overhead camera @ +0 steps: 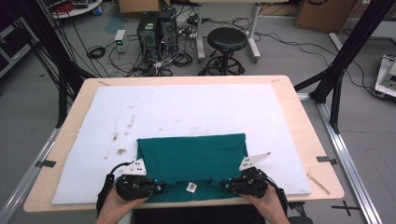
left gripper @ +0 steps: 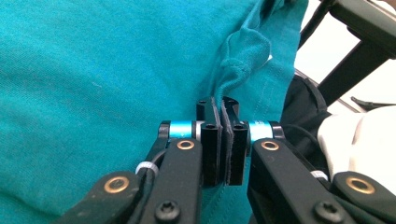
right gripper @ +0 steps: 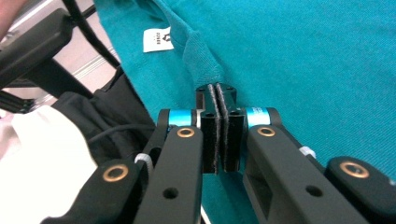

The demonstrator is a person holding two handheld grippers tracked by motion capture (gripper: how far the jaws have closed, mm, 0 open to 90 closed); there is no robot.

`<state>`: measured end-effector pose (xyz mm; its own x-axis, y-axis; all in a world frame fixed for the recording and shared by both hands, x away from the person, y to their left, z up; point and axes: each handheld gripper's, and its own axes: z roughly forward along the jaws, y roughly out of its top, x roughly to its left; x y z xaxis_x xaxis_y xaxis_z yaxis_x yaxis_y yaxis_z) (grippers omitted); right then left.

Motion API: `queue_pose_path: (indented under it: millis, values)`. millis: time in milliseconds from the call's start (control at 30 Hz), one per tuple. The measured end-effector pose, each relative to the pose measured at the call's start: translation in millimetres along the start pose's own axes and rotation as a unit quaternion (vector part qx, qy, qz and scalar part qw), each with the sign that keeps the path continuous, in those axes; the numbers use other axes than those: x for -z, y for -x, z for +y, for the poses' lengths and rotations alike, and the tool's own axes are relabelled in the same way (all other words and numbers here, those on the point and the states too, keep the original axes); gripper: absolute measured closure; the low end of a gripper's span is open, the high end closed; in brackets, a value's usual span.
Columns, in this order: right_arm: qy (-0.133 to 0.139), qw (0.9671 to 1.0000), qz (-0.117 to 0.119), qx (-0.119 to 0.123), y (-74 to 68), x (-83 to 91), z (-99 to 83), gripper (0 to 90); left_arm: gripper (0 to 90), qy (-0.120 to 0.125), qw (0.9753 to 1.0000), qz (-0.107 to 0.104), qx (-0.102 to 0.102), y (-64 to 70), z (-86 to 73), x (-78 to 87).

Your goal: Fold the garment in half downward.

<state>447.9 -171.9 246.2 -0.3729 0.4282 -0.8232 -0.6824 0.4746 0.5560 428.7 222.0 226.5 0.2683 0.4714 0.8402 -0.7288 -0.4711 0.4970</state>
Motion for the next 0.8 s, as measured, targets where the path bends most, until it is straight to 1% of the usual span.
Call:
queue_pose_path:
  millis: [33,67,100,167,200,233,267,300,333,400,433,467,500,533,600,633,700,733,767,800]
  values:
    - [0.002,1.0000,0.007,-0.002,0.5,1.4,0.4,84.9,84.3,0.003,1.0000,-0.008,0.000,-0.4,0.6,2.1]
    - [0.007,0.9999,0.012,-0.001,1.2,3.2,1.2,82.7,79.9,0.007,0.9999,-0.013,-0.001,-0.7,1.8,5.0]
    - [0.014,0.9998,0.015,0.000,1.6,5.4,2.4,79.5,74.4,0.014,0.9998,-0.013,-0.001,-1.1,2.7,7.3]
    - [0.028,0.9994,0.018,-0.005,2.0,9.7,5.8,74.3,66.3,0.034,0.9994,0.007,0.006,-2.8,6.5,14.8]
    - [0.035,0.9993,0.015,-0.004,2.7,11.0,8.0,69.2,64.6,0.047,0.9986,0.019,0.012,-3.6,8.3,17.4]
    - [0.041,0.9991,0.005,-0.002,3.3,11.4,10.7,64.2,62.5,0.057,0.9977,0.033,0.015,-4.9,10.2,19.3]
    - [0.041,0.9991,-0.009,0.000,3.1,11.1,13.7,63.3,61.4,0.063,0.9969,0.045,0.016,-5.9,12.4,20.1]
    - [0.044,0.9988,-0.021,0.004,3.6,9.6,17.0,60.8,60.8,0.066,0.9964,0.053,0.012,-6.2,14.8,19.4]
    - [0.046,0.9985,-0.029,0.006,3.7,7.5,20.5,57.5,60.1,0.066,0.9956,0.067,0.003,-5.9,17.7,18.0]
    - [0.049,0.9969,-0.061,0.012,5.3,3.8,27.5,54.0,57.5,0.065,0.9924,0.105,-0.006,-8.8,23.6,16.5]
    - [0.054,0.9950,-0.083,0.012,7.9,2.7,30.8,51.4,55.9,0.060,0.9906,0.123,-0.006,-13.3,26.5,17.1]
    - [0.062,0.9930,-0.100,0.009,11.5,2.6,33.7,49.4,54.6,0.059,0.9880,0.143,0.000,-17.7,29.5,18.3]
    - [0.068,0.9907,-0.118,-0.001,15.7,3.6,36.0,47.3,53.4,0.060,0.9856,0.158,0.003,-22.7,32.3,20.2]
    - [0.072,0.9879,-0.137,-0.009,20.5,5.0,38.3,45.4,51.8,0.059,0.9837,0.170,0.007,-28.2,35.2,22.5]
    - [0.081,0.9837,-0.159,-0.026,31.7,8.4,41.8,41.7,49.4,0.057,0.9800,0.189,0.021,-40.3,41.0,27.4]
    - [0.084,0.9810,-0.171,-0.033,37.2,10.2,43.3,41.0,48.7,0.058,0.9772,0.203,0.025,-46.2,43.3,30.1]
    - [0.087,0.9769,-0.189,-0.047,47.3,14.1,45.7,40.8,48.3,0.061,0.9727,0.220,0.040,-57.8,47.4,35.4]
    - [0.091,0.9744,-0.199,-0.050,51.8,15.8,46.4,40.3,47.6,0.064,0.9697,0.231,0.045,-63.4,49.1,37.7]
    - [0.092,0.9728,-0.205,-0.057,55.8,17.4,47.4,39.6,47.6,0.067,0.9670,0.241,0.051,-69.6,50.2,39.7]
    - [0.094,0.9719,-0.207,-0.061,59.8,18.9,48.2,39.6,47.6,0.070,0.9648,0.246,0.059,-76.8,50.5,41.2]
